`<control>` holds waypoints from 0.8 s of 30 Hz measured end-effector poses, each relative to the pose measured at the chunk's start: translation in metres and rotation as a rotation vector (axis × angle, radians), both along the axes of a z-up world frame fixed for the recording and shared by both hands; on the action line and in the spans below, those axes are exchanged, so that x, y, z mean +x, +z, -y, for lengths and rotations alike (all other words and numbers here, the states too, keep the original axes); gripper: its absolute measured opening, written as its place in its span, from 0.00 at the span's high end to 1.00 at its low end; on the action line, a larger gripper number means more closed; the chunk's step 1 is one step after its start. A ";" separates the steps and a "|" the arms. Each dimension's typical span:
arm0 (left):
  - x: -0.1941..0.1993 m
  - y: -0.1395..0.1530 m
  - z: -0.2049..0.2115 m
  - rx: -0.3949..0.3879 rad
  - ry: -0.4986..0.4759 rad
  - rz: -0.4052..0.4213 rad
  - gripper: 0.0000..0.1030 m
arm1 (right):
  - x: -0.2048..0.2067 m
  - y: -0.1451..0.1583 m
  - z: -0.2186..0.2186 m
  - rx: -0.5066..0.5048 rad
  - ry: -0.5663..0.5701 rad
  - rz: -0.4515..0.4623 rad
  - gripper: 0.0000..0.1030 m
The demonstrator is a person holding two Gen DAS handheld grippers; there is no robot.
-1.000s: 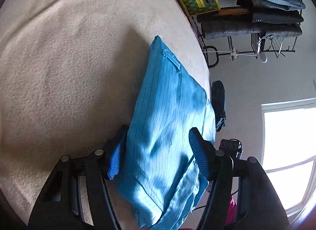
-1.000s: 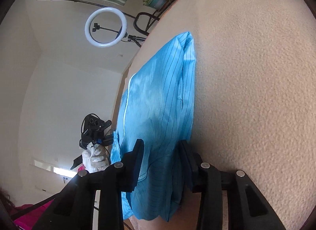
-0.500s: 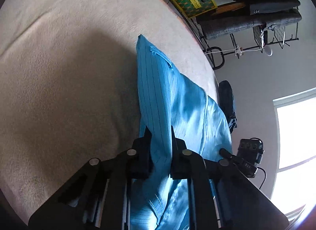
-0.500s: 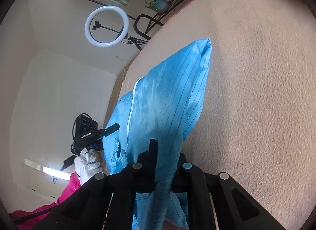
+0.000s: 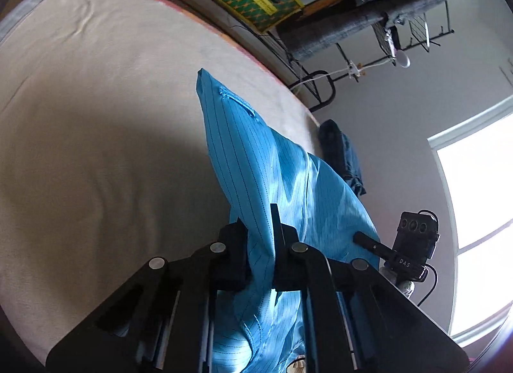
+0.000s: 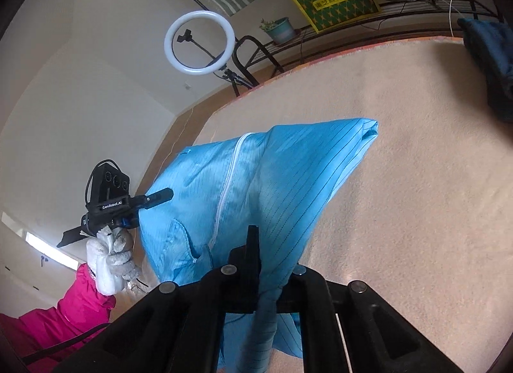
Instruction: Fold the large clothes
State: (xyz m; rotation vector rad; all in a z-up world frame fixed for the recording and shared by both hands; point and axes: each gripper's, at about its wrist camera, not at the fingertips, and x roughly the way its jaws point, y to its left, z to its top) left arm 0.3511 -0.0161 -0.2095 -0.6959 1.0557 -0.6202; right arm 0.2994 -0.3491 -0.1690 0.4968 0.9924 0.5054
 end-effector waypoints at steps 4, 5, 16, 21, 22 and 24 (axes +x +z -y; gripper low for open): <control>0.004 0.016 0.041 -0.013 -0.056 0.038 0.93 | -0.011 0.018 0.032 -0.042 -0.042 0.023 0.98; 0.006 0.019 0.054 -0.015 -0.073 0.049 0.93 | -0.013 0.022 0.040 -0.053 -0.053 0.029 0.98; 0.033 0.031 0.195 -0.058 -0.229 0.074 0.93 | -0.036 0.056 0.145 -0.190 -0.193 0.060 0.98; 0.054 0.043 0.259 -0.082 -0.282 0.105 0.94 | -0.034 0.074 0.194 -0.258 -0.249 0.080 0.98; 0.062 0.045 0.274 -0.090 -0.291 0.108 0.94 | -0.032 0.077 0.200 -0.272 -0.257 0.084 0.98; 0.073 0.048 0.295 -0.096 -0.303 0.116 0.94 | -0.025 0.083 0.218 -0.307 -0.275 0.091 0.98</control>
